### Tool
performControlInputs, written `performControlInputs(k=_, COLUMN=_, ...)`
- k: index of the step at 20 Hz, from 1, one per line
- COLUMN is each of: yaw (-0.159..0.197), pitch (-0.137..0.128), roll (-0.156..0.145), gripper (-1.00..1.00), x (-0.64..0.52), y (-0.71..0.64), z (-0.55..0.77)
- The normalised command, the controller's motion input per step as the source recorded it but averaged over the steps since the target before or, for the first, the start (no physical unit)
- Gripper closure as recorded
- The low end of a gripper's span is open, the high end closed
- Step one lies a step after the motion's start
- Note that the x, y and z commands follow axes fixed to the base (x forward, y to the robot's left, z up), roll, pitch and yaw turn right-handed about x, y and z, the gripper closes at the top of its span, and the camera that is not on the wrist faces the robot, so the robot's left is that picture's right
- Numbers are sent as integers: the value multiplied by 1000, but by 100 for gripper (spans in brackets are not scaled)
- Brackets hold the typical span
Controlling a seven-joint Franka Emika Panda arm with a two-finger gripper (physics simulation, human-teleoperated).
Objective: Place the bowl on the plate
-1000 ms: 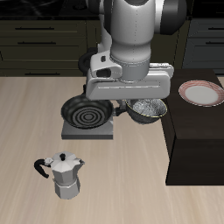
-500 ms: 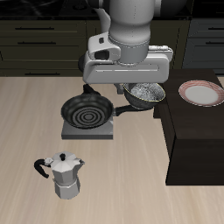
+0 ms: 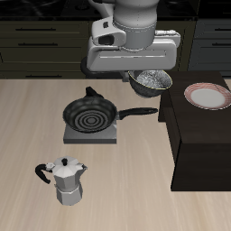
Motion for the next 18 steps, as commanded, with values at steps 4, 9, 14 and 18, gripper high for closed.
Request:
performControlInputs(k=4, yaw=19, pitch=-12, roll=13, gripper=100, x=-166, y=63, z=78)
performControlInputs(k=9, yaw=8, pitch=2, roll=32, gripper=100, x=-226, y=81, z=6)
performControlInputs(k=14, yaw=10, pitch=10, roll=41, gripper=100, x=-128, y=175, z=-44)
performControlInputs(k=18, yaw=-12, pitch=9, roll=22, gripper=100, x=-21, y=187, z=-33)
